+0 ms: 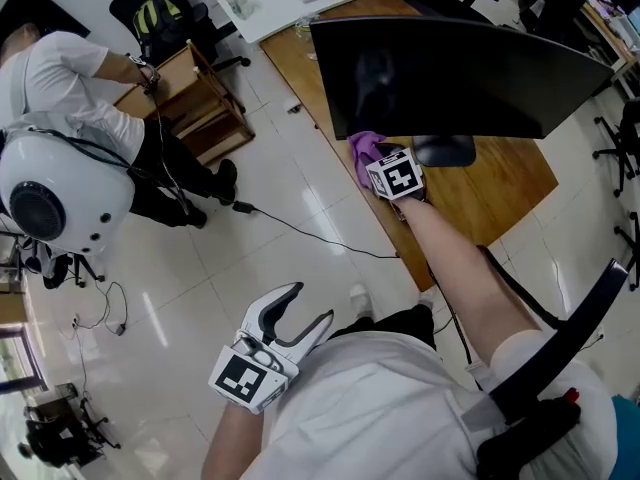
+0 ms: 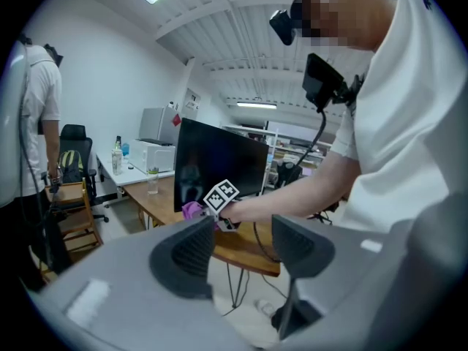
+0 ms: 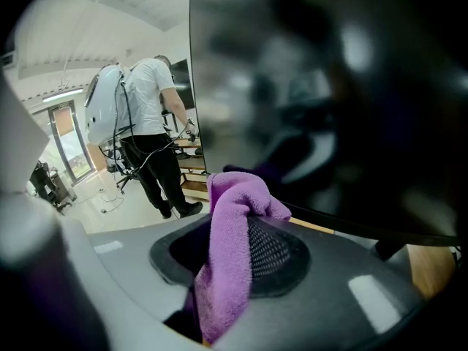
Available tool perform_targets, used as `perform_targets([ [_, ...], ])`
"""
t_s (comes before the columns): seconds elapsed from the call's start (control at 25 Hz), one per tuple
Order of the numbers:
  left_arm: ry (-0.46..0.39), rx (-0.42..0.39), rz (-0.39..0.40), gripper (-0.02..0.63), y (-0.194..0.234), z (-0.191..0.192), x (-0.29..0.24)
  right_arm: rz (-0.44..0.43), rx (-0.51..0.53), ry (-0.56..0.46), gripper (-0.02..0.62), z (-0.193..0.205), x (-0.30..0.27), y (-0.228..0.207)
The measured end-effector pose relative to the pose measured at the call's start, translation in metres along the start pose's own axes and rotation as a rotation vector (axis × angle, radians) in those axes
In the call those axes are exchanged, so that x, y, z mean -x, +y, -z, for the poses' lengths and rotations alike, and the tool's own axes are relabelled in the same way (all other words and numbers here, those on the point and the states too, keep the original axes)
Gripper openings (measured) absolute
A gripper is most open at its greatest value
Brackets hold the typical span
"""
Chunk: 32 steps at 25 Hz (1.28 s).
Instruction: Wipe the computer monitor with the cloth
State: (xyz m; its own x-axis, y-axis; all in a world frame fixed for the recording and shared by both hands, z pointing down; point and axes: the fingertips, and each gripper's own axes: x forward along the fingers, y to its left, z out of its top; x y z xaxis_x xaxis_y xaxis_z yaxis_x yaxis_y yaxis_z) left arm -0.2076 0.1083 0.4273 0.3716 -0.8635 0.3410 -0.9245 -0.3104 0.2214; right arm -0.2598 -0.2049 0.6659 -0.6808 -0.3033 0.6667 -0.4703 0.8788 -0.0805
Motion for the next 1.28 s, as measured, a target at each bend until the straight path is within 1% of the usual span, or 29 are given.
perform_targets([
  [0.16, 0.003, 0.011, -0.019, 0.264, 0.003, 0.006, 0.006, -0.022, 0.019, 0.008, 0.13, -0.002, -0.01, 0.014],
  [0.28, -0.004, 0.022, -0.034, 0.264, 0.005, 0.002, 0.008, -0.031, 0.023, 0.014, 0.13, -0.006, -0.015, 0.022],
  [0.44, 0.006, 0.018, -0.032, 0.264, 0.007, 0.005, 0.009, -0.056, 0.046, 0.002, 0.13, -0.018, -0.015, 0.032],
  [0.52, -0.007, 0.028, -0.036, 0.264, 0.007, 0.002, 0.008, -0.061, 0.053, 0.003, 0.13, -0.019, -0.017, 0.035],
  [0.72, -0.014, 0.026, -0.038, 0.264, 0.01, 0.009, 0.011, -0.072, 0.04, -0.005, 0.13, -0.022, -0.015, 0.042],
  [1.12, -0.055, 0.03, 0.013, 0.264, 0.007, 0.002, -0.002, -0.116, 0.042, -0.11, 0.13, -0.078, 0.02, 0.06],
  [1.28, -0.058, 0.011, 0.038, 0.264, 0.007, 0.004, -0.004, -0.126, 0.044, -0.147, 0.13, -0.101, 0.035, 0.064],
])
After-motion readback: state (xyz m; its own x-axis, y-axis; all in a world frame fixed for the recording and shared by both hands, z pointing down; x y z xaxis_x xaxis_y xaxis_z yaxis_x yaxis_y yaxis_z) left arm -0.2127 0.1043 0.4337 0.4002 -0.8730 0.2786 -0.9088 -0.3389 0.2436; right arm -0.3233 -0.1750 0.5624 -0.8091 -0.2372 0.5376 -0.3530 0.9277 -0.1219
